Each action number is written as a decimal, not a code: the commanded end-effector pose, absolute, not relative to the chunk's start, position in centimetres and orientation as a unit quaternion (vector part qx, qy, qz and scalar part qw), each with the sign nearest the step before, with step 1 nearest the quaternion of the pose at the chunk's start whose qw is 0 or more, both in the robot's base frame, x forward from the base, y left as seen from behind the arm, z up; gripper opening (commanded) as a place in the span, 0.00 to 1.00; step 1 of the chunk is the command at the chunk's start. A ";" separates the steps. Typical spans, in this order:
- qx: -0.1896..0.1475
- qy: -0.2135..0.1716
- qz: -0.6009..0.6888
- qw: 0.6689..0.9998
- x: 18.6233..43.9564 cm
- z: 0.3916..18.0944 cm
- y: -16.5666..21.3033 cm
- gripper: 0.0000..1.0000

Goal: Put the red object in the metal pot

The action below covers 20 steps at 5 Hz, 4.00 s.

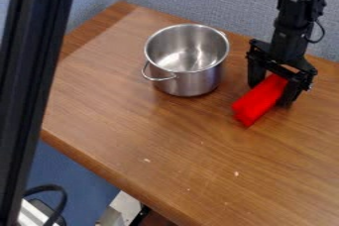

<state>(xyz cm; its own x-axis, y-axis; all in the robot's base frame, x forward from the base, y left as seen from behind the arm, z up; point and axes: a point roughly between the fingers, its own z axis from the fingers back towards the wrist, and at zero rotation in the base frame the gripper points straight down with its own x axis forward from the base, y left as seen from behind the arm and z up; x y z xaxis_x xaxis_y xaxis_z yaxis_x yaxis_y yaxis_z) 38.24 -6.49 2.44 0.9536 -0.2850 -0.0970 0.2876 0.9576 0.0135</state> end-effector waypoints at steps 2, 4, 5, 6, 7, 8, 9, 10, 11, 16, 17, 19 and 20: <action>0.019 0.038 -0.179 0.983 38.8 2.9 -5.4 1.00; 0.022 0.042 -0.187 0.981 38.4 3.2 -4.0 0.00; 0.024 0.039 -0.198 0.979 38.9 3.2 -3.4 0.00; 0.024 0.037 -0.190 0.981 39.4 4.3 -3.9 0.00; 0.023 0.033 -0.182 0.982 39.9 5.4 -4.4 0.00; 0.022 0.029 -0.183 0.982 40.1 5.4 -3.8 0.00; 0.022 0.028 -0.185 0.982 40.4 5.1 -3.2 0.00; 0.021 0.028 -0.205 0.978 40.4 4.6 -3.0 0.00; 0.020 0.027 -0.226 0.973 40.5 4.0 -2.9 0.00; 0.016 0.018 -0.273 0.962 42.5 5.4 -1.6 0.00; 0.015 0.017 -0.292 0.956 42.4 5.3 -2.1 0.00; 0.015 0.015 -0.317 0.948 43.1 5.1 -3.0 0.00; 0.015 0.015 -0.323 0.946 43.8 5.1 -3.4 0.00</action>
